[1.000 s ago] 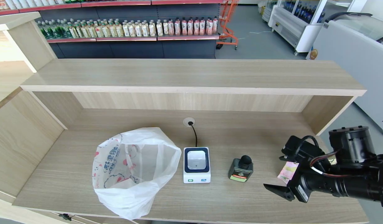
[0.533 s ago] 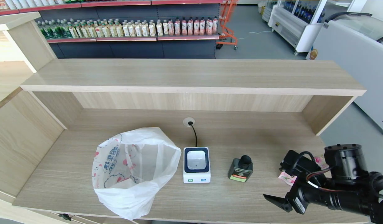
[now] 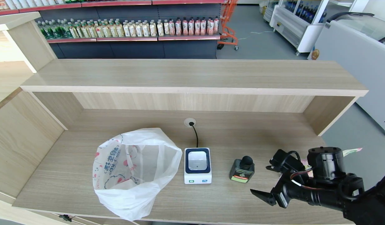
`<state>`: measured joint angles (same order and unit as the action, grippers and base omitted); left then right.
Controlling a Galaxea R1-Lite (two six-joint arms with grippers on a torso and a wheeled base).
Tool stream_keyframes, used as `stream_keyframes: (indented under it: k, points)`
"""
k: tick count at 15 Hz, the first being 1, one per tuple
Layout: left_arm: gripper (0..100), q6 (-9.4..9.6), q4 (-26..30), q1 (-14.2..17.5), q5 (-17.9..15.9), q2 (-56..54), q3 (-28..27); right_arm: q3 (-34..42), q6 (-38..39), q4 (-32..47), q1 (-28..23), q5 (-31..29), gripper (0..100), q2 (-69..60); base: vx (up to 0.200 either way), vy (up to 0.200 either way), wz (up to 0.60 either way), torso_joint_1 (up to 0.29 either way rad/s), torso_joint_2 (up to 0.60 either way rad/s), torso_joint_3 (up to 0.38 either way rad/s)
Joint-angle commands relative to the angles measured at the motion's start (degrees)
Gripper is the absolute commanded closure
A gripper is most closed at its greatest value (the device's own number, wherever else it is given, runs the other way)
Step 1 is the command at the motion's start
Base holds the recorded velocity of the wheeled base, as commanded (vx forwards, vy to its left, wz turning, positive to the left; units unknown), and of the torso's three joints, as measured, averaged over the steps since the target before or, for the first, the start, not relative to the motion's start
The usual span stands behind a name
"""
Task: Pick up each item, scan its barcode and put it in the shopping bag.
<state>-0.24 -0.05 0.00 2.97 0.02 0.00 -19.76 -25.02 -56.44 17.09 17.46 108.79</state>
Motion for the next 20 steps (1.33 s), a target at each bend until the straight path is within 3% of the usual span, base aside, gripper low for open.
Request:
stream_keyframes:
  k: [1, 5, 18, 19, 20]
  points:
    - [0, -0.02, 0.0, 0.0, 0.0, 0.0, 0.0, -1.7, 0.1, -2.6, 0.8, 0.1, 0, 5.8, 0.000, 0.000, 0.00, 0.000, 0.00, 0.000]
    - [0, -0.02, 0.0, 0.0, 0.0, 0.0, 0.0, -4.8, 0.3, -8.4, 3.4, 0.6, 0, 11.5, 0.000, 0.000, 0.00, 0.000, 0.00, 0.000]
    - [0, -0.02, 0.0, 0.0, 0.0, 0.0, 0.0, -21.1, 0.9, -13.7, 7.1, 0.5, 0, 24.2, 0.000, 0.000, 0.00, 0.000, 0.00, 0.000]
    - [0, -0.11, 0.0, 0.0, 0.0, 0.0, 0.0, -21.5, 0.7, -13.7, 7.3, 0.5, 100, 24.5, 0.000, 0.000, 0.00, 0.000, 0.00, 0.000]
    - [0, -0.02, 0.0, 0.0, 0.0, 0.0, 0.0, -21.5, 0.8, -13.7, 7.3, 0.5, 100, 24.4, 0.000, 0.000, 0.00, 0.000, 0.00, 0.000]
